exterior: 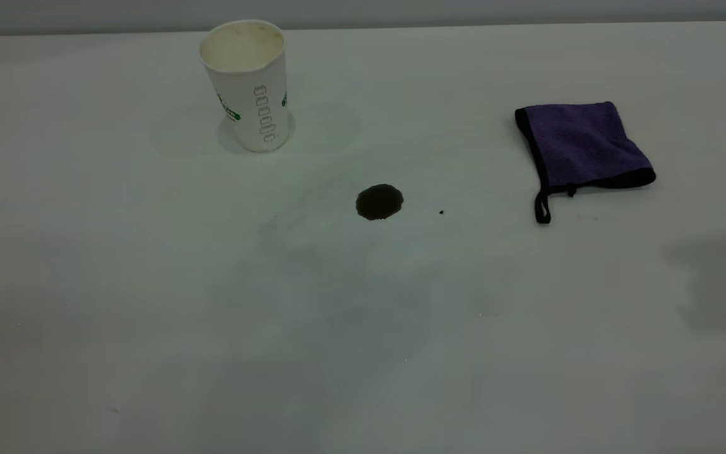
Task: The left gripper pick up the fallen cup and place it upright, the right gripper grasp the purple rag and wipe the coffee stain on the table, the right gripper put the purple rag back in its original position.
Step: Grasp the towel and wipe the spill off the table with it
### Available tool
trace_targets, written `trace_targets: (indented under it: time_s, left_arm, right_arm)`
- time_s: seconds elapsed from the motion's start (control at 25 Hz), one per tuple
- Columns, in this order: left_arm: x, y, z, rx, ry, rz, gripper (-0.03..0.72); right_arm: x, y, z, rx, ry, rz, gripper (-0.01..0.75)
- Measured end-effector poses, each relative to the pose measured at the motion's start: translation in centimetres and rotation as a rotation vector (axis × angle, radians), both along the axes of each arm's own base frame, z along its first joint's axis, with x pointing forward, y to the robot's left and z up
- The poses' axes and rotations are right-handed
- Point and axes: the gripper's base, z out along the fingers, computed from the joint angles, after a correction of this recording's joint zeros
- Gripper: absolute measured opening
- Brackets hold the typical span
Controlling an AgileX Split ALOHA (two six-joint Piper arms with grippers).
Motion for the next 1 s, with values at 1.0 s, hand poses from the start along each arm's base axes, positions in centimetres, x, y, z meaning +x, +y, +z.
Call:
trace_targets:
  time_s: [1.0]
  left_arm:
    - [0.0, 0.0, 0.0, 0.001, 0.0, -0.001, 0.495]
  right_arm:
    - [18.7, 6.1, -24.2, 0.065, 0.295, 0.177, 0.729]
